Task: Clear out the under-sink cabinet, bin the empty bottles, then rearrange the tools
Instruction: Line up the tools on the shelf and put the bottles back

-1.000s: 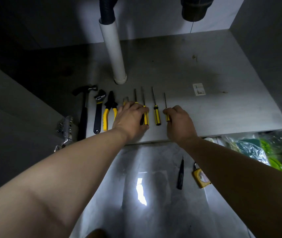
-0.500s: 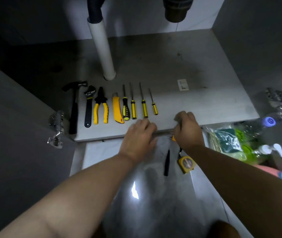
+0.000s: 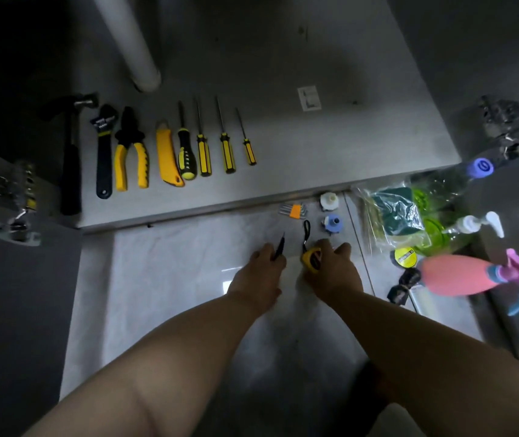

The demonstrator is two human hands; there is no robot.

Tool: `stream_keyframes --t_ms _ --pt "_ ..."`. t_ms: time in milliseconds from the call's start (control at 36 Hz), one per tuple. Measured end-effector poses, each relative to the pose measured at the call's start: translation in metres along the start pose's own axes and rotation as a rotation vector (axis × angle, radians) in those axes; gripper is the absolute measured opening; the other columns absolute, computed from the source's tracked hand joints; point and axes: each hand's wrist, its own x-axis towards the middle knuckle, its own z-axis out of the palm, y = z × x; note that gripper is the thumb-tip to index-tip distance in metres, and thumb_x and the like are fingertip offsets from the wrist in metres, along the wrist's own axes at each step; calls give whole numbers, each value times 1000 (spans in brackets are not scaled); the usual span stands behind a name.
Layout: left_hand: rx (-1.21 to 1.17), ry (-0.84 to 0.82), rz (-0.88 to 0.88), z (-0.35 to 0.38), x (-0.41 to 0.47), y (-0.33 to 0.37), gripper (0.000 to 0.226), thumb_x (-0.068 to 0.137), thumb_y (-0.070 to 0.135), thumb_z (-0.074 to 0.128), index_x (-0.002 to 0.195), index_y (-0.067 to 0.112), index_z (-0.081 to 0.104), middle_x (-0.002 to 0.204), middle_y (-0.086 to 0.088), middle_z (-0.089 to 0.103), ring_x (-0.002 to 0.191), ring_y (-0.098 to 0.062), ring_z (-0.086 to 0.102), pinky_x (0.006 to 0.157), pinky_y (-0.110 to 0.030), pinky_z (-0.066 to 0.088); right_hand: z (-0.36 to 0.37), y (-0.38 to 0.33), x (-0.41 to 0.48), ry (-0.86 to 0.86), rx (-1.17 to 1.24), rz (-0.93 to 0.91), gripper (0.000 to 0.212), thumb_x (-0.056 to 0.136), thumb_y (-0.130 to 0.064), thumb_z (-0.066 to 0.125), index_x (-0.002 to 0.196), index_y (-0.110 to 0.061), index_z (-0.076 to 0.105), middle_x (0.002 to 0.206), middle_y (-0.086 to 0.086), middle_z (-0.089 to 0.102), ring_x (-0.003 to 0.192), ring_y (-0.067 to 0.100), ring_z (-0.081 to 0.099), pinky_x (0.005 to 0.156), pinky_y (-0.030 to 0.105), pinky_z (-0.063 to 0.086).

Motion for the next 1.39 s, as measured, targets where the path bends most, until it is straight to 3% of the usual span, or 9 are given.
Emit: stream_keyframes --t_ms 250,333,444,611,694,806,1056,1167,1389 --pt "22 -29 -169 1 -11 -12 47 86 3 57 131 15 48 126 -12 49 119 -32 50 93 -45 54 5 -2 2 -92 56 -70 65 75 -41 80 124 -30 40 111 2 36 88 29 56 74 36 50" --pt "-122 -67 -262 -9 -19 -16 47 84 10 64 127 12 45 121 -12 58 113 -32 59 86 -39 54 -9 -6 2 -197 76 -142 63 76 -44 80 124 -29 42 109 4 47 89 22 54 70 30 47" --pt "-377 -188 -345 -38 -37 -18 32 79 14 72 110 8 66 102 -8 71 92 -24 71 63 -27 54 -43 -25 -3 -452 171 -126 53 80 -27 78 123 -22 48 110 15 61 90 33 70 74 42 62" --pt "-774 -184 -340 -95 -65 -19 10 80 -4 72 78 2 65 81 -15 65 78 -28 64 71 -33 53 -115 -59 -27 -655 290 -107 27 86 -16 68 112 -10 61 89 11 69 77 24 67 87 45 58" --pt "-907 -174 -315 -126 -75 -18 16 84 -4 73 96 2 66 89 -15 66 80 -24 66 70 -27 55 -139 -75 -36 -525 372 -127 29 85 -13 70 111 -16 59 87 10 64 68 22 60 70 35 55" --pt "-991 -128 -279 -161 -80 -19 26 91 -2 68 117 -1 62 93 -11 55 92 -24 59 85 -37 61 -156 -92 -31 -223 449 -195 34 83 -11 73 114 -17 58 90 10 61 58 23 54 52 27 42" --pt "-1082 129 -243 -209 -66 -30 24 96 0 64 118 2 58 90 -18 66 74 -19 68 66 -28 61 -168 -128 13 107 194 -229 57 78 -35 79 126 -24 50 119 11 48 99 32 61 91 40 53" --pt "-1154 244 -240 -209 -51 -40 17 95 2 65 112 3 59 72 -7 66 71 -19 67 67 -31 60 -165 -141 39 133 107 -249 61 80 -40 78 131 -25 48 123 8 45 106 33 60 92 35 51" --pt "-1144 491 -246 -211 -17 -62 22 97 7 64 113 -7 60 80 -15 70 59 -7 66 53 -19 54 -163 -178 102 195 -4 -347 68 86 -19 70 147 -24 41 141 13 40 117 38 55 98 36 47"
